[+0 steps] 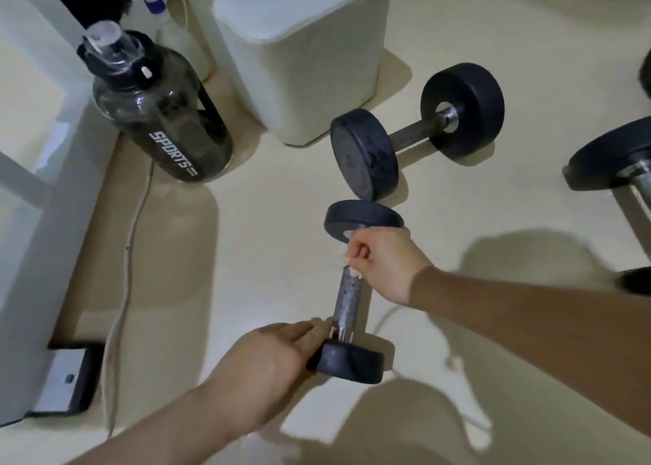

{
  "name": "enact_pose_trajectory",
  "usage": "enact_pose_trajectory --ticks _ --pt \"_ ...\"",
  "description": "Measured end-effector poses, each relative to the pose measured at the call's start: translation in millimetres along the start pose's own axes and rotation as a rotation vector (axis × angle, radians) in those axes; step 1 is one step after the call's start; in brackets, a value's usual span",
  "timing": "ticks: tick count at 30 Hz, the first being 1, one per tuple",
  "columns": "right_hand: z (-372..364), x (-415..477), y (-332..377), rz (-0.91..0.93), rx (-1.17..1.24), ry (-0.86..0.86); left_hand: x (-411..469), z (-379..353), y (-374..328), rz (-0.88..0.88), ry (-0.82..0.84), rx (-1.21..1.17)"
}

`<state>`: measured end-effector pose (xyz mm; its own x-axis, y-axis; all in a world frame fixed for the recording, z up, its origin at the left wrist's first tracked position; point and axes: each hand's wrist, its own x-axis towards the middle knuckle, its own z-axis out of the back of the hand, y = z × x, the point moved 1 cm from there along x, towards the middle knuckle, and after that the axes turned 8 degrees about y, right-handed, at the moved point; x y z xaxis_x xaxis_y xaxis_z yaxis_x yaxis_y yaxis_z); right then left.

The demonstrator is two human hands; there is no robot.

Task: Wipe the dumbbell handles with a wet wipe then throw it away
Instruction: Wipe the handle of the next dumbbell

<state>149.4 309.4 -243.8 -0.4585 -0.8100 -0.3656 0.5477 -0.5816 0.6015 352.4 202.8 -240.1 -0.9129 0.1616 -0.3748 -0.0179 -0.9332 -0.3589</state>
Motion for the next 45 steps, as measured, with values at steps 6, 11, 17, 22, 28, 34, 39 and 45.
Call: enact_pose_trajectory --ticks 6,11,17,22,28,34,39,45 --pt "-35 -24 10 0.069 -0.145 -0.136 1 -7 -6 0.017 -0.122 -0.155" --pt "-47 -43 16 0.169 -0.096 0.038 1 -8 -3 0.002 -0.097 -0.192" --pt "-46 -27 5 0.024 -0.016 -0.131 0 -2 0 0.019 -0.06 -0.223" --pt "-28 -17 8 0.15 0.075 -0.067 -2 1 0 -0.001 -0.067 -0.221" --pt "-63 -31 6 0.132 0.043 -0.215 -7 -2 4 0.027 -0.135 -0.299" --pt "-40 -9 6 0.047 0.262 -0.372 -8 -7 12 0.055 -0.119 -0.306" --pt "-73 -33 11 0.003 0.315 -0.23 -14 7 14 0.114 -0.062 -0.65" --pt "-57 -10 1 -0.22 0.748 -0.367 28 13 14 0.335 -0.216 -0.752"
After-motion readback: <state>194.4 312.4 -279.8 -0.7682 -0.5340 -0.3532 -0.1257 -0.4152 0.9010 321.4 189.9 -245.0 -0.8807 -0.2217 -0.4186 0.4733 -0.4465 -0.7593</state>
